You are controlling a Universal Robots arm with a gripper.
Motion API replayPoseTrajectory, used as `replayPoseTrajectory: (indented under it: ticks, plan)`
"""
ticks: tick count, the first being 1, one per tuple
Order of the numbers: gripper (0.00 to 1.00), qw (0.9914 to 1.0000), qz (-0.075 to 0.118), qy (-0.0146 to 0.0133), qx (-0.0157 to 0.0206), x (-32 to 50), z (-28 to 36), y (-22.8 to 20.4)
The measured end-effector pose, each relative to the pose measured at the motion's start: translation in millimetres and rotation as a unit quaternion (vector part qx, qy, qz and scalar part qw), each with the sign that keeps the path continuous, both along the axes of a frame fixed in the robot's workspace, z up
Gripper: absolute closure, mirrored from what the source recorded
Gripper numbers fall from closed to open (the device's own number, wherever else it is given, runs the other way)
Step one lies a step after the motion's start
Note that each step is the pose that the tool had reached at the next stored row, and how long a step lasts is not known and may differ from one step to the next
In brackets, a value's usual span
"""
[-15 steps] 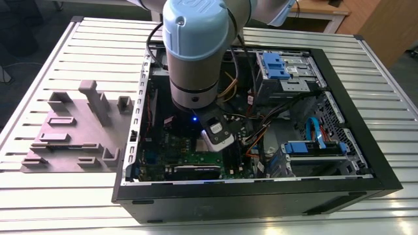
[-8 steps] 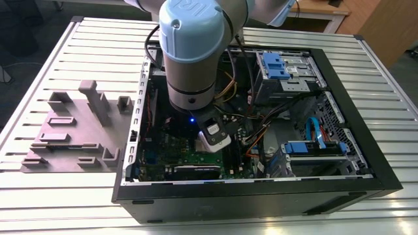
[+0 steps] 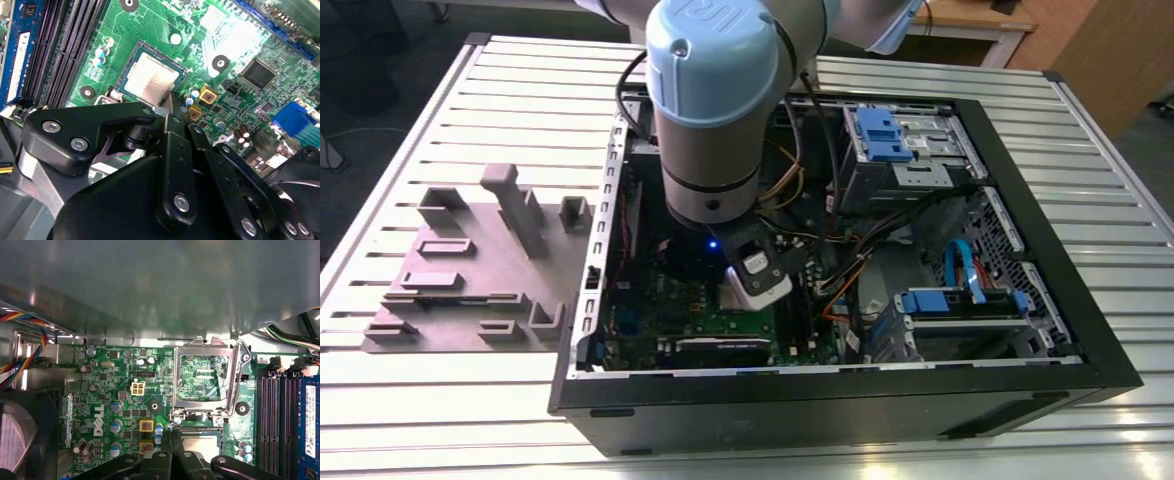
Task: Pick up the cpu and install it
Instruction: 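Place the cpu into insertion slot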
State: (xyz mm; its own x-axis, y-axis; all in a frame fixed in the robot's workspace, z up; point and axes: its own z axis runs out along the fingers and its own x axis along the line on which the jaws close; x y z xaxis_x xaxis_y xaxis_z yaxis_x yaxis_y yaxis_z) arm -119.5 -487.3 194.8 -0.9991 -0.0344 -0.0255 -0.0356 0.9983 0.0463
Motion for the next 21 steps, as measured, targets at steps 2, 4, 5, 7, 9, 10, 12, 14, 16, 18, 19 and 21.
replayPoseTrajectory:
  ticks: [2, 4, 5, 7, 9, 10, 12, 14, 16, 18, 19, 21]
  plan:
    - [0.9, 1.0, 0.0, 0.0001, -0.0003, 0.9, -0.4, 0.0]
    - [0.9, 1.0, 0.0, 0.0001, -0.0004, 1.7, -0.8, 0.0]
    - [0.9, 1.0, 0.0, 0.0001, -0.0004, 1.8, -0.8, 0.0]
    - [0.9, 1.0, 0.0, 0.0, -0.0003, 1.9, -0.9, 0.0]
    - [0.9, 1.0, 0.0, 0.0, -0.0003, 2.2, -1.0, 0.0]
    - [0.9, 1.0, 0.0, 0.0, -0.0002, 2.4, -1.0, 0.0]
    - [0.9, 1.0, 0.0, 0.0, -0.0002, 3.2, -1.0, 0.0]
    - [0.9, 1.0, 0.0, 0.0, -0.0003, 3.7, -0.9, 0.0]
    - [0.9, 1.0, 0.0, 0.0, -0.0003, 3.8, -0.9, 0.0]
    - [0.9, 1.0, 0.0, 0.0, -0.0003, 3.9, -1.0, 0.0]
    - [0.9, 1.0, 0.0, 0.0001, -0.0003, 3.9, -0.9, 0.0]
    - [0.9, 1.0, 0.0, 0.0, -0.0002, 3.9, -0.8, 0.0]
